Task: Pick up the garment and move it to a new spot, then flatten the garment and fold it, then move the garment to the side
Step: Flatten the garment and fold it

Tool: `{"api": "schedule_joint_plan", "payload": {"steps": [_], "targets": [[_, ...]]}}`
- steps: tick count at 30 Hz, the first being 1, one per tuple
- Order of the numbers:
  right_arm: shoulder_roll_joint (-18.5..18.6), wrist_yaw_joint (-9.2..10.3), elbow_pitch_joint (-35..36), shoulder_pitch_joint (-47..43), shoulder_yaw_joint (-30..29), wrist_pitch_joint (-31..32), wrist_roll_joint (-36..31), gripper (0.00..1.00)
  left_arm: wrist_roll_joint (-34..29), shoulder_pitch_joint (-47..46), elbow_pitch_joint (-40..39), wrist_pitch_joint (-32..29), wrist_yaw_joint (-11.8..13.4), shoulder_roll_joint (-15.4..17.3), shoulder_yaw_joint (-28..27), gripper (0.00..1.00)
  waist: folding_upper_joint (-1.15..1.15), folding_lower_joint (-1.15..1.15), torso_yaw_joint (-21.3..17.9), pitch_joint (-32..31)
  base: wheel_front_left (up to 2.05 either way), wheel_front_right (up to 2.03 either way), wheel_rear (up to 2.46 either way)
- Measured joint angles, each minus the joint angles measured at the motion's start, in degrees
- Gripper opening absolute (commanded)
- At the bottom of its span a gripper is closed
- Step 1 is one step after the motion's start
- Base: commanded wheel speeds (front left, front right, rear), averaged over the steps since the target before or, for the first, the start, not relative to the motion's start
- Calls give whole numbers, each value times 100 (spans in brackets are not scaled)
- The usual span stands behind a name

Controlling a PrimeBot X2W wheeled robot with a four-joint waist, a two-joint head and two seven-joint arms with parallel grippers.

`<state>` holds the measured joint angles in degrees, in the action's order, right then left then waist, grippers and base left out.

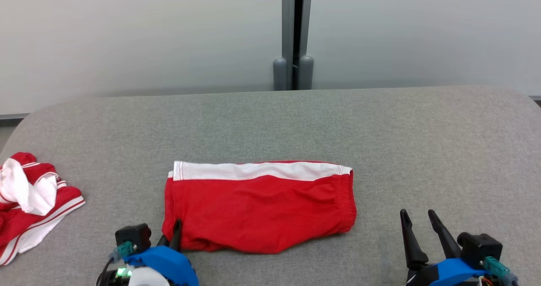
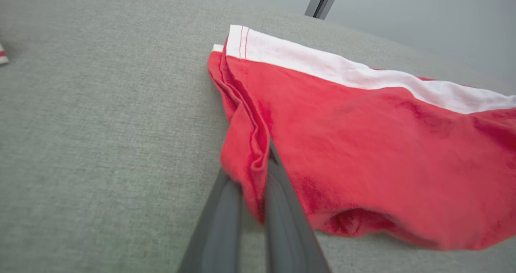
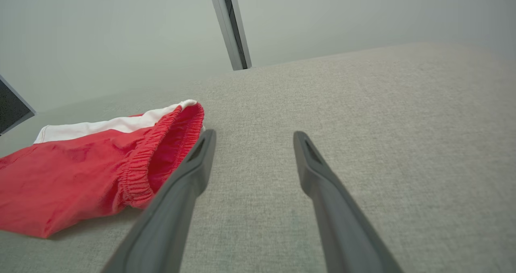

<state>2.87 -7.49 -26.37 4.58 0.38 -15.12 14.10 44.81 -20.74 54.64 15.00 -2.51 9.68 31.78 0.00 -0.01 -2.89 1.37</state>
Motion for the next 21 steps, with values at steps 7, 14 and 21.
{"api": "schedule_joint_plan", "payload": {"steps": [7,14,21], "targets": [[2,0,8,102,263,0,-159,100,-1080,801,-1434,5,482,33,-726,100,0,1,147,-49,0,0,0],[0,0,-333,749,671,0,-193,100,-1819,1248,-2029,7,343,-314,-1125,100,0,1,379,165,0,0,0],[-3,0,-1316,1287,568,0,-255,100,-2281,1211,-2041,5,37,-464,-1292,100,0,2,744,467,0,0,0]]}}
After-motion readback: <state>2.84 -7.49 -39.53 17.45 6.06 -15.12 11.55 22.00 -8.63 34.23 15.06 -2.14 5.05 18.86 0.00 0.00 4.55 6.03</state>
